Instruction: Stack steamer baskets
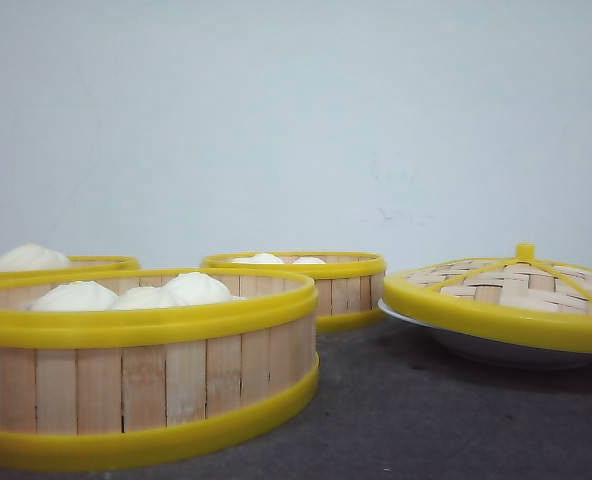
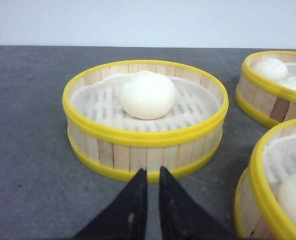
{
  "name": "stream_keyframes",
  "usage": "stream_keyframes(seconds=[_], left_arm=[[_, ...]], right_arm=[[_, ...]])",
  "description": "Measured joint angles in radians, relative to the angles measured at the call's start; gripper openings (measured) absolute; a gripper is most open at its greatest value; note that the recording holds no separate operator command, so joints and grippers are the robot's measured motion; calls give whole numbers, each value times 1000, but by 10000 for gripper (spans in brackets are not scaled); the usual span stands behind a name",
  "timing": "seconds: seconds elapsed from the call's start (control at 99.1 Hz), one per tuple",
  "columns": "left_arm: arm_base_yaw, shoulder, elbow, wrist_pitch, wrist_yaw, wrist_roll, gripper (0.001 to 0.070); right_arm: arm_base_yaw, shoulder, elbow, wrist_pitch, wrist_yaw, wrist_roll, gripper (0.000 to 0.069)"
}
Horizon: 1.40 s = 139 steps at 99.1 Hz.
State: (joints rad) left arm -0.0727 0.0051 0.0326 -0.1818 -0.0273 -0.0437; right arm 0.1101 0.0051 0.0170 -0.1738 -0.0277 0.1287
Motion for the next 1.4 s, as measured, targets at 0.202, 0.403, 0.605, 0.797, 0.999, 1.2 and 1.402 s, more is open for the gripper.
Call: stream_keyframes(seconds=[0.202,0.403,0.605,0.797,0.999,1.2,1.402], left_arm=[[0,6,54,0,59,-155,15],[0,98,321,-48,100,-213,15],[0,329,585,-218,100,-180,15],[0,541,750,-366,101,-98,15],[0,687,755,-451,100,-60,15],[0,733,755,-473,100,-49,15],[0,735,755,-474,101,-49,241]], right_arm=[[0,18,110,-13,-64,163,8],[0,171,378,-73,-84,215,7],[0,449,648,-239,-85,130,7],[0,689,776,-333,-85,35,7],[0,859,776,-394,-81,-3,7],[0,929,776,-400,-81,-27,7],[0,930,776,-401,-81,-29,256]])
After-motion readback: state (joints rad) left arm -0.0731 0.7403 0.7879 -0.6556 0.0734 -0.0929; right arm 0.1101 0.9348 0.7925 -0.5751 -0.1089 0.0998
